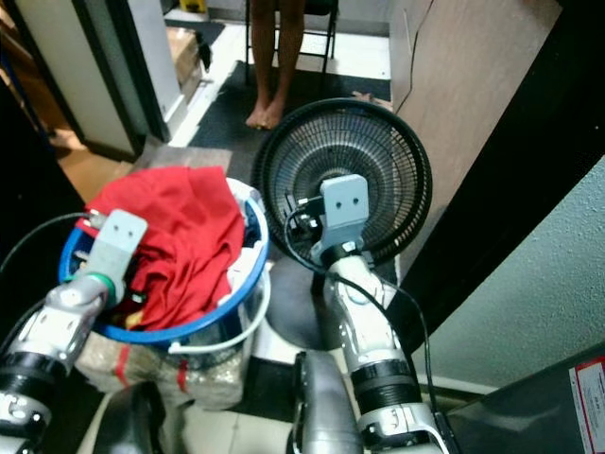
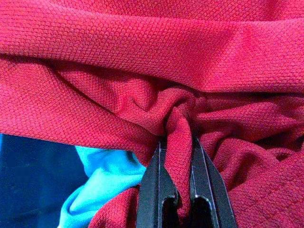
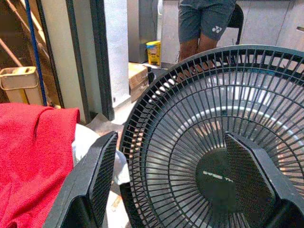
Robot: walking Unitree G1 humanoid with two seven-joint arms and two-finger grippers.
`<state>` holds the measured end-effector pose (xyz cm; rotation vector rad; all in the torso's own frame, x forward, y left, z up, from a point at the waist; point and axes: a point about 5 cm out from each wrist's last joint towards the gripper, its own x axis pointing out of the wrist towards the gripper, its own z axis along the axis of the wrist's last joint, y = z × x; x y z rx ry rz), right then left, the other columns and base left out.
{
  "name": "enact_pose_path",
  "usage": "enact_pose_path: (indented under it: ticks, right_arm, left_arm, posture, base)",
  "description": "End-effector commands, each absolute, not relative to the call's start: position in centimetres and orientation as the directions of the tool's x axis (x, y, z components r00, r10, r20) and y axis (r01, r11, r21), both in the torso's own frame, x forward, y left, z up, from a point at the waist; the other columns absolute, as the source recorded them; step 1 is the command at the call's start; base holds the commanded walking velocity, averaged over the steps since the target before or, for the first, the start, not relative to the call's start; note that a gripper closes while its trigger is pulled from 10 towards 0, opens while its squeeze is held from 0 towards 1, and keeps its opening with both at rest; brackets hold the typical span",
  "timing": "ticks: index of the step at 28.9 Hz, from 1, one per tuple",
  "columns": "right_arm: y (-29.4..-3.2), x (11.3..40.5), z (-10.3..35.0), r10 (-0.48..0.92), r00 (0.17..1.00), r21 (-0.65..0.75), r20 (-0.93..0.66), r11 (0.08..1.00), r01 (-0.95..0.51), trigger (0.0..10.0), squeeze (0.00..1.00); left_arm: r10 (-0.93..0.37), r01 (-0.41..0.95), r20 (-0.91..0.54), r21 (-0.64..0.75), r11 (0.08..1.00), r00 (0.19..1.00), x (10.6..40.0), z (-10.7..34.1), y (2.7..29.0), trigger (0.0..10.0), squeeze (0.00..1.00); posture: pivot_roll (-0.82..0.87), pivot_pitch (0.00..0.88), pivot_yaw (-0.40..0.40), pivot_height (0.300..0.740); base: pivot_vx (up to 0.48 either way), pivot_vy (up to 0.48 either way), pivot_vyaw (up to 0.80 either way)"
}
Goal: Clothes washing
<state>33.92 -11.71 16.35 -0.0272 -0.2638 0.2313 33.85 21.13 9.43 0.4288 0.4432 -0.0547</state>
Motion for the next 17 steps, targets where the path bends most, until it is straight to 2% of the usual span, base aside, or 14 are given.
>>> enact_pose_path:
  ticks: [1, 9, 10, 11, 12, 13, 14, 16, 17]
  right_arm:
    - [-11.7, 33.9, 16.3, 0.234, 0.940, -0.062, 0.248, 0.972, -0.225, 10.0, 0.00]
    - [-11.8, 33.9, 16.4, 0.231, 0.940, -0.060, 0.253, 0.973, -0.223, 10.0, 0.00]
    - [-11.8, 34.0, 16.5, 0.229, 0.939, -0.059, 0.257, 0.973, -0.221, 10.0, 0.00]
    - [-11.8, 34.0, 16.5, 0.229, 0.939, -0.059, 0.257, 0.973, -0.221, 10.0, 0.00]
    - [-11.8, 34.0, 16.7, 0.228, 0.938, -0.056, 0.261, 0.974, -0.221, 10.0, 0.00]
    - [-11.7, 34.1, 16.8, 0.228, 0.937, -0.054, 0.265, 0.974, -0.222, 10.0, 0.00]
    - [-11.6, 34.1, 16.9, 0.228, 0.936, -0.052, 0.267, 0.974, -0.223, 10.0, 0.00]
    - [-11.6, 34.1, 16.9, 0.229, 0.936, -0.051, 0.268, 0.973, -0.223, 10.0, 0.00]
    - [-11.5, 34.1, 17.0, 0.230, 0.935, -0.049, 0.271, 0.973, -0.225, 10.0, 0.00]
  left_arm:
    - [0.051, 0.152, -0.493, 0.364, 0.919, 0.869, 32.7, 7.6, 21.6, 0.0, 0.00]
    - [-0.030, 0.161, -0.404, 0.295, 0.942, 0.914, 33.3, 9.5, 20.3, 0.0, 0.00]
    - [-0.106, 0.184, -0.331, 0.217, 0.959, 0.938, 33.6, 11.1, 19.1, 0.0, 0.00]
    - [-0.106, 0.184, -0.331, 0.217, 0.959, 0.938, 33.6, 11.1, 19.1, 0.0, 0.00]
    - [-0.223, 0.248, -0.195, 0.110, 0.963, 0.955, 34.0, 14.1, 17.1, 0.0, 0.00]
    - [-0.319, 0.321, -0.042, 0.054, 0.946, 0.947, 33.9, 17.3, 15.1, 2.0, 0.00]
    - [-0.372, 0.370, 0.058, 0.033, 0.928, 0.927, 33.7, 19.4, 14.0, 2.0, 0.00]
    - [-0.393, 0.392, 0.104, 0.030, 0.919, 0.914, 33.5, 20.4, 13.4, 2.0, 0.00]
    - [-0.410, 0.409, 0.185, 0.046, 0.911, 0.893, 33.6, 22.5, 12.3, 10.0, 0.00]
  posture:
    - [-0.04, 0.000, 0.018, 0.535]
    - [-0.04, 0.000, 0.018, 0.535]
    - [-0.04, 0.000, 0.018, 0.535]
    - [-0.04, 0.000, 0.018, 0.535]
    - [-0.03, 0.000, 0.018, 0.535]
    - [-0.03, 0.000, 0.019, 0.535]
    - [-0.03, 0.000, 0.019, 0.535]
    - [-0.03, 0.000, 0.019, 0.535]
    - [-0.04, 0.000, 0.021, 0.535]
  base:
    - [0.000, 0.000, 0.00]
    - [0.000, 0.000, 0.00]
    - [0.000, 0.000, 0.00]
    - [0.000, 0.000, 0.00]
    - [0.000, 0.000, 0.00]
    - [0.000, 0.000, 0.00]
    - [0.000, 0.000, 0.00]
    - [0.000, 0.000, 0.00]
    - [0.000, 0.000, 0.00]
